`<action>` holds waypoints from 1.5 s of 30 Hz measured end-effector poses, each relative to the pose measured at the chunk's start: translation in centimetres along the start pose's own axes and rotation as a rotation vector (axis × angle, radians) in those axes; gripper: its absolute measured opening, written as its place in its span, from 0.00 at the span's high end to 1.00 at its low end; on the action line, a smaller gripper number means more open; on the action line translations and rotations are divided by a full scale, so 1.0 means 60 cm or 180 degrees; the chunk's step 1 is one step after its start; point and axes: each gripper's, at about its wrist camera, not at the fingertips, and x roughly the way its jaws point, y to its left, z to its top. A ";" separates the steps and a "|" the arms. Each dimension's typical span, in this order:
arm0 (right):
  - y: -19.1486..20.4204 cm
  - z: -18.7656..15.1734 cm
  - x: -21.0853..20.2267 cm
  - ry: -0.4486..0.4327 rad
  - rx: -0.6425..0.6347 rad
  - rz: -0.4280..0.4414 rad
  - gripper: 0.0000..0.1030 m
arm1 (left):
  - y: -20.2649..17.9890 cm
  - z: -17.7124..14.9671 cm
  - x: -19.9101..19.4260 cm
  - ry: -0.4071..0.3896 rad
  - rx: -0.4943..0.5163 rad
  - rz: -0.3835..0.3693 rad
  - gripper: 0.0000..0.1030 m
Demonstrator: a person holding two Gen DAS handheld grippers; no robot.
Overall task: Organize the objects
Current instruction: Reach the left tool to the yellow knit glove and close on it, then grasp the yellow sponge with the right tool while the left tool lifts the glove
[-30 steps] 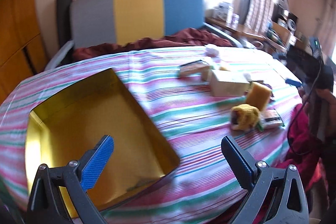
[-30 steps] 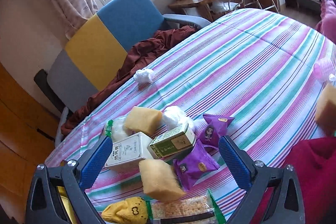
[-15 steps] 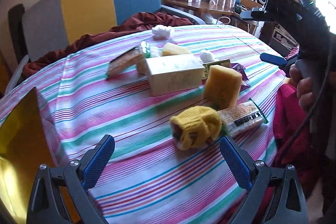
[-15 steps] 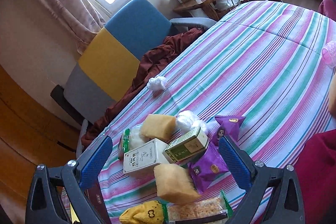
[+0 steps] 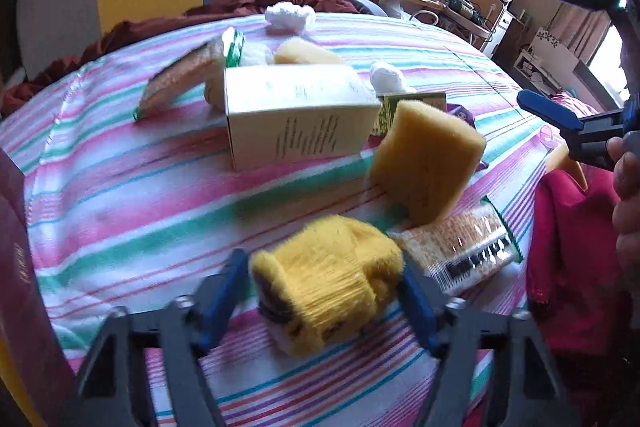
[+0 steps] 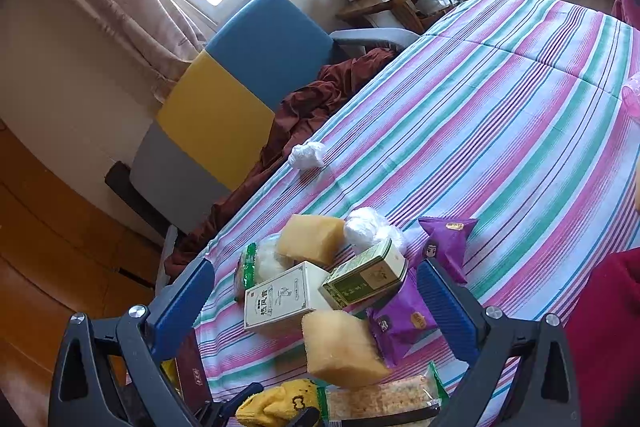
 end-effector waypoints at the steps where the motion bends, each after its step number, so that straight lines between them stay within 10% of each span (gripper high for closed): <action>1: 0.001 0.000 0.001 0.0012 -0.0010 -0.0012 0.00 | -0.001 -0.004 -0.003 -0.0030 0.0007 0.0017 0.48; 23: 0.026 -0.016 0.040 0.0427 -0.0363 -0.0211 0.18 | 0.033 -0.092 -0.069 -0.0323 -0.0029 0.0171 0.59; 34: 0.064 -0.060 0.113 0.1143 -0.1013 -0.0663 0.28 | 0.040 -0.100 -0.084 -0.0353 0.0020 0.0242 0.60; 41: 0.083 -0.091 0.142 0.1302 -0.1446 -0.1032 0.65 | 0.042 -0.106 -0.124 -0.0449 0.0014 0.0206 0.61; 45: 0.095 -0.103 0.146 0.1223 -0.1638 -0.1143 0.67 | 0.051 -0.103 -0.175 -0.0620 -0.0027 0.0166 0.61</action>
